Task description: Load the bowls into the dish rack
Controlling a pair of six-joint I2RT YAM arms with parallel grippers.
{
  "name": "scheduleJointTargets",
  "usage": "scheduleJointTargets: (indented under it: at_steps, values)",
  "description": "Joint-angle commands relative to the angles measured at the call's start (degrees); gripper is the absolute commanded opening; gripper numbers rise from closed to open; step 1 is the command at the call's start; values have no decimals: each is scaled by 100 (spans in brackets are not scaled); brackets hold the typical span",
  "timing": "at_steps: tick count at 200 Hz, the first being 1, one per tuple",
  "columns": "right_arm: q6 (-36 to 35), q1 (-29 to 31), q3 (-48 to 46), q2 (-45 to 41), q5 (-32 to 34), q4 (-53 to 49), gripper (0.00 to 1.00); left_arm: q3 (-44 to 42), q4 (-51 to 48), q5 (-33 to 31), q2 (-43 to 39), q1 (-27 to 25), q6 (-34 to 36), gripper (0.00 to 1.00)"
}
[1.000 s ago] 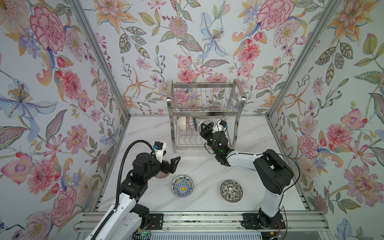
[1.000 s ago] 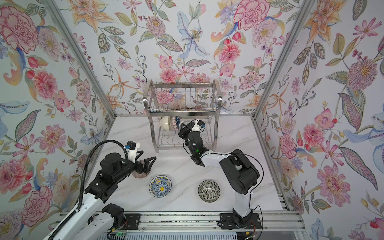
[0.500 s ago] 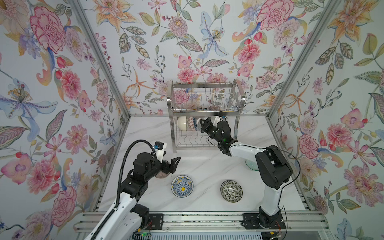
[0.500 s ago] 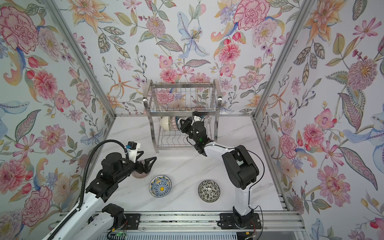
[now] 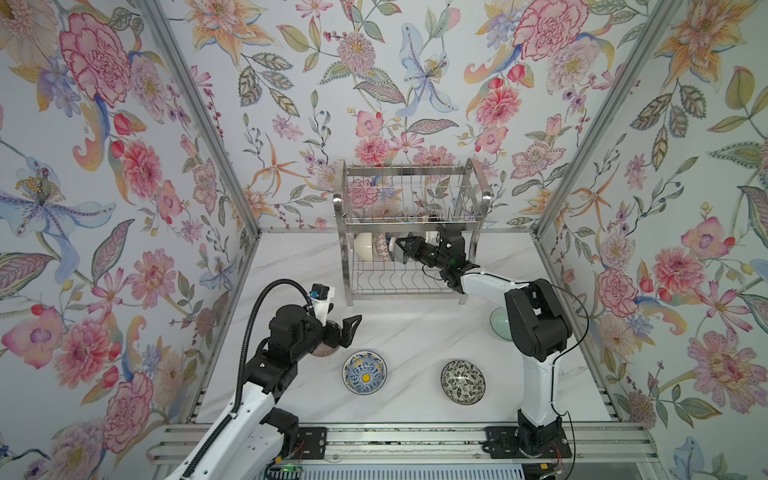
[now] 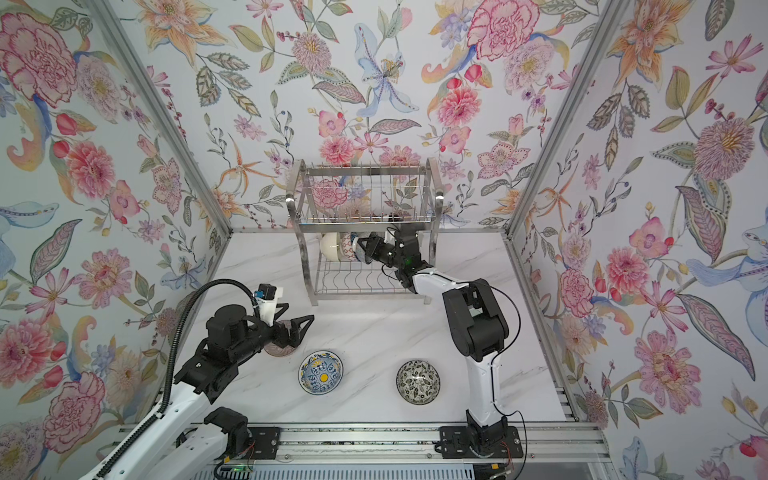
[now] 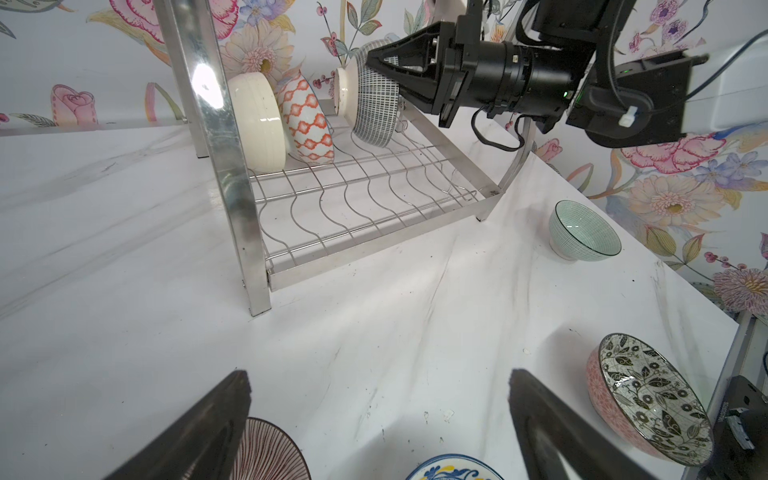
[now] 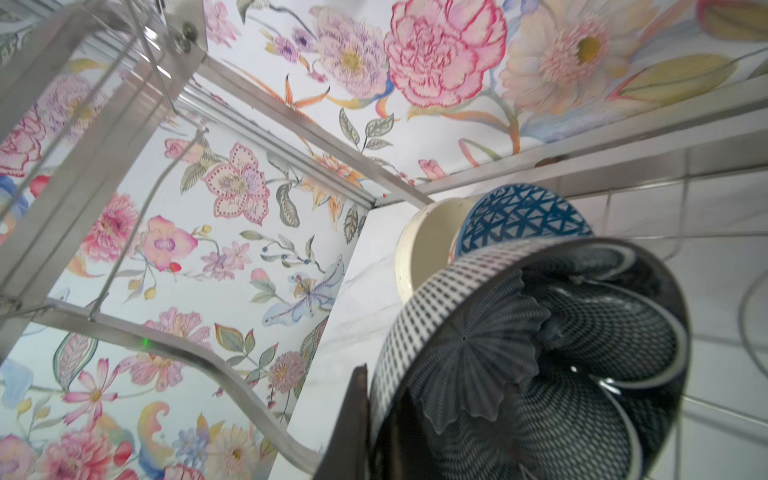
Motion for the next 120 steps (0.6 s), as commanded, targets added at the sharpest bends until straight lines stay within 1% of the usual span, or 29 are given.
scheduleJointTargets:
  at_steps: [1,33,80,96,120]
  values:
    - [-310,-40,441,139,-695,-94,2,32,63,126,72,-52,30,99]
    - [-471,-79,671,328,-840,-262,2,138,-6,289,100,-52,33,99]
    - [-665,-160,747,406,-1001,-358,3,177,209,616,190,-52,235,99]
    - [-743,-180,728,394,-962,-401,3,269,229,733,281,-52,339,99]
    - [-852,-215,693,367,-865,-419,3,439,207,732,415,-52,446,99]
